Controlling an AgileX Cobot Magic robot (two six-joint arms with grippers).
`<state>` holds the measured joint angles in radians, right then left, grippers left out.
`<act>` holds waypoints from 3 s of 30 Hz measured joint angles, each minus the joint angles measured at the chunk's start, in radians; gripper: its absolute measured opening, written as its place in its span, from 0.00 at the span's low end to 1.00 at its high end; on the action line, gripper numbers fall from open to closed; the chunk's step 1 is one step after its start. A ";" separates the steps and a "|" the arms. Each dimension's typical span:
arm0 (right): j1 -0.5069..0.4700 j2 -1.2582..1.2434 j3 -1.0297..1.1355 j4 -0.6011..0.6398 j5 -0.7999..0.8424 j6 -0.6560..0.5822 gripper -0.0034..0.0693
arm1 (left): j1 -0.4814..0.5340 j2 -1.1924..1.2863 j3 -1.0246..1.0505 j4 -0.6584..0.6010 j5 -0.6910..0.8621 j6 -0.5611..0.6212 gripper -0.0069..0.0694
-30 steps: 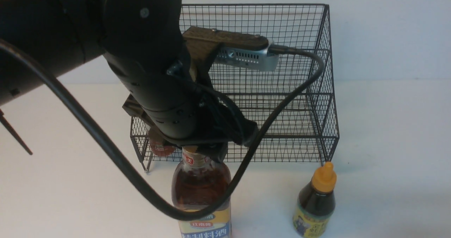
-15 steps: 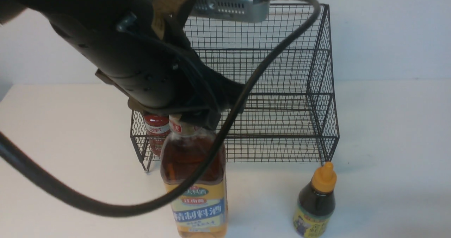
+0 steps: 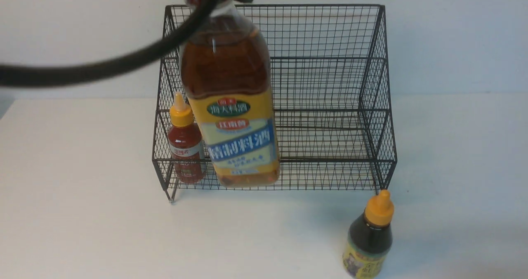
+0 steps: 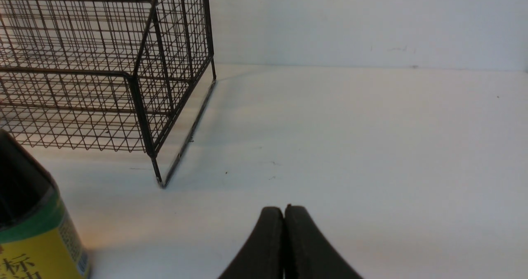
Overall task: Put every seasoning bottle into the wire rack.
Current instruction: Use the left arm to put the condiment bottle back on the shelf
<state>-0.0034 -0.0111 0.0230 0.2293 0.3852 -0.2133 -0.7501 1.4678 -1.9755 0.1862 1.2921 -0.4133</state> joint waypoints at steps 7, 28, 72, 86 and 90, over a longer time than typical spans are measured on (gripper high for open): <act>0.000 0.000 0.000 0.000 0.000 0.000 0.04 | 0.001 0.008 -0.044 0.142 -0.030 -0.048 0.50; 0.000 0.000 0.000 0.000 0.000 -0.001 0.04 | 0.154 0.078 -0.049 0.226 -0.399 -0.199 0.50; 0.000 0.000 0.000 0.000 0.001 -0.001 0.04 | 0.293 0.321 -0.049 0.131 -0.565 -0.034 0.50; 0.000 0.000 0.000 0.000 0.001 -0.001 0.04 | 0.410 0.332 -0.049 -0.172 -0.507 0.332 0.50; 0.000 0.000 0.000 0.000 0.001 -0.001 0.04 | 0.445 0.353 -0.049 -0.267 -0.476 0.381 0.50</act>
<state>-0.0034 -0.0111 0.0230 0.2293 0.3861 -0.2144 -0.3054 1.8210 -2.0241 -0.0809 0.8158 -0.0326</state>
